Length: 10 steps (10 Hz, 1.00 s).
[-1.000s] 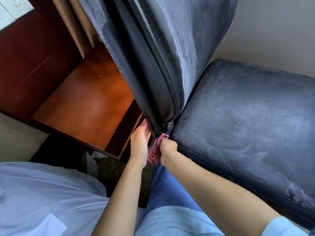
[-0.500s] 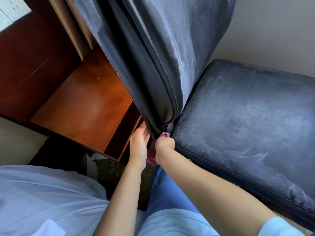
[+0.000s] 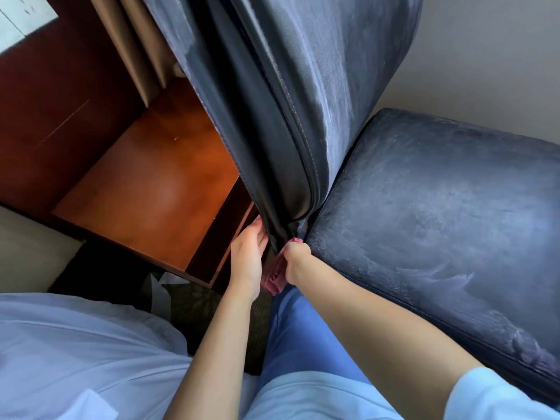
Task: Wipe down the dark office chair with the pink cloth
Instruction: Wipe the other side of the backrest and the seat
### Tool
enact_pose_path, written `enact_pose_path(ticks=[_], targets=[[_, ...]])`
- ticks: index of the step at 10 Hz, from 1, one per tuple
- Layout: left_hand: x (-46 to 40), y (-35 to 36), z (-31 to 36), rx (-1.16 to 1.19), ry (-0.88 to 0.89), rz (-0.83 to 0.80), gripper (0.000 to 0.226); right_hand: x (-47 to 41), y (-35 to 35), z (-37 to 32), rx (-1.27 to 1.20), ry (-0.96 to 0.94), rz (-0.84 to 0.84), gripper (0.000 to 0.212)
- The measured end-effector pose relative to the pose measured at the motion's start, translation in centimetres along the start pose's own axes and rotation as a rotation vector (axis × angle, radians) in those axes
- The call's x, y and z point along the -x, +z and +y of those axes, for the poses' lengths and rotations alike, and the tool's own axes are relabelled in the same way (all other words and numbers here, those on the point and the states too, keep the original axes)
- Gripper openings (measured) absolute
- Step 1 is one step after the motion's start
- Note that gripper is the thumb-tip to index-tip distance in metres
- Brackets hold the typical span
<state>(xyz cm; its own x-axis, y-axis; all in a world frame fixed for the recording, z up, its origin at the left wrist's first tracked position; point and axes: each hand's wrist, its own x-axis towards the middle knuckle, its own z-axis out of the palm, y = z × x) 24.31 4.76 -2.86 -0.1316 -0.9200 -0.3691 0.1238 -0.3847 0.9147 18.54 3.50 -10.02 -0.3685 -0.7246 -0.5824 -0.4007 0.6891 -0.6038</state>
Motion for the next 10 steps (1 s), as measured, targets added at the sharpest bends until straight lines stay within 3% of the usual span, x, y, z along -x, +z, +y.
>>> enact_pose_path(ticks=[1, 2, 3, 4, 5, 7, 9, 10], targets=[[0.0, -0.1, 0.0, -0.017, -0.005, -0.009, 0.031, 0.3, -0.8, -0.3, -1.145, 0.382, 0.101, 0.038], [0.0, 0.0, -0.3, -0.024, 0.0, -0.001, 0.026, 2.6, -0.3, 0.1, -0.956, 0.145, 0.346, 0.03], [0.1, 0.1, -0.4, -0.019, 0.003, 0.004, 0.031, 2.2, -0.1, 0.3, -0.871, 0.153, 0.341, 0.035], [0.1, 0.1, -0.2, -0.009, 0.0, 0.014, 0.036, 0.7, -0.6, 0.4, -0.883, 0.347, 0.204, 0.043], [0.2, 0.0, -0.1, -0.024, -0.012, 0.021, 0.038, -0.2, -1.1, 1.1, -0.88, 0.373, 0.09, 0.041], [0.5, 0.1, -0.3, -0.036, 0.008, 0.002, 0.037, 2.1, -0.2, 1.4, -0.685, 0.082, 0.331, 0.034], [0.3, 0.2, -0.4, -0.013, -0.015, 0.036, 0.038, 0.4, -1.4, 0.9, -0.457, 0.209, 0.174, 0.035], [0.3, 0.2, 0.0, -0.051, -0.013, 0.039, 0.04, 0.9, -2.1, 1.1, -0.255, 0.176, 0.102, 0.033]])
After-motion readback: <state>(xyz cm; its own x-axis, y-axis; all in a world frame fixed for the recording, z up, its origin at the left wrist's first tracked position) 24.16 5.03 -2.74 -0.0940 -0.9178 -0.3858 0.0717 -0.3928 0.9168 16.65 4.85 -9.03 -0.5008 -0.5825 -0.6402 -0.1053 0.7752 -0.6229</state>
